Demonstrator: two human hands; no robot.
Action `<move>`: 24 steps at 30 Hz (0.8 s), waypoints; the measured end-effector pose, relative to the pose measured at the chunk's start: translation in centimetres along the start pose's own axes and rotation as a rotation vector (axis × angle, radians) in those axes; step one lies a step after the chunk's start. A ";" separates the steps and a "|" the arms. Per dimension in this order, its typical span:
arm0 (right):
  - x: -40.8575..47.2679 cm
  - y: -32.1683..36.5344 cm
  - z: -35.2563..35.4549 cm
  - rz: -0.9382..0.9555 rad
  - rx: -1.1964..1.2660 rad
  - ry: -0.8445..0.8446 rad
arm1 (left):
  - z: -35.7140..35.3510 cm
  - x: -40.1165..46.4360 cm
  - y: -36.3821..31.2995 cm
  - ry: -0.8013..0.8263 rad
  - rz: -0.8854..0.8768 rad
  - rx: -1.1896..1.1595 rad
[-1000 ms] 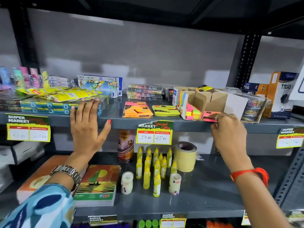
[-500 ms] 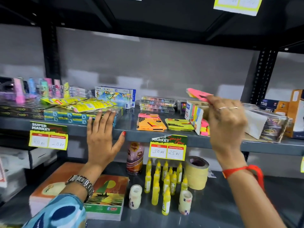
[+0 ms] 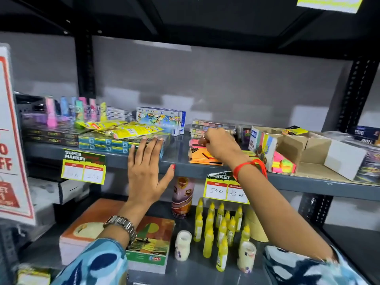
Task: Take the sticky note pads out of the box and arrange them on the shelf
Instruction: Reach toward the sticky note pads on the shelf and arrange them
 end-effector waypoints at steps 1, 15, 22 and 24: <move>-0.3 -0.3 0.1 -0.035 0.056 0.022 | 0.0 0.0 0.0 0.000 0.002 -0.002; -5.4 2.7 1.7 -0.233 -0.116 0.153 | 0.0 0.0 0.0 0.004 0.010 -0.002; -4.2 2.8 1.5 -0.295 -0.011 0.288 | 0.0 0.0 0.0 0.009 0.001 -0.011; -4.4 2.9 1.8 -0.282 0.023 0.288 | 0.0 0.0 -0.1 0.005 0.000 -0.017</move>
Point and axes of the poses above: each hand's wrist, its own x-axis towards the middle knuckle, its own z-axis out of the back of the hand, y = z × x, the point moved 6 cm from there along x, towards the middle knuckle, and after that the axes turned 8 degrees about -z, right-handed, at the moved point
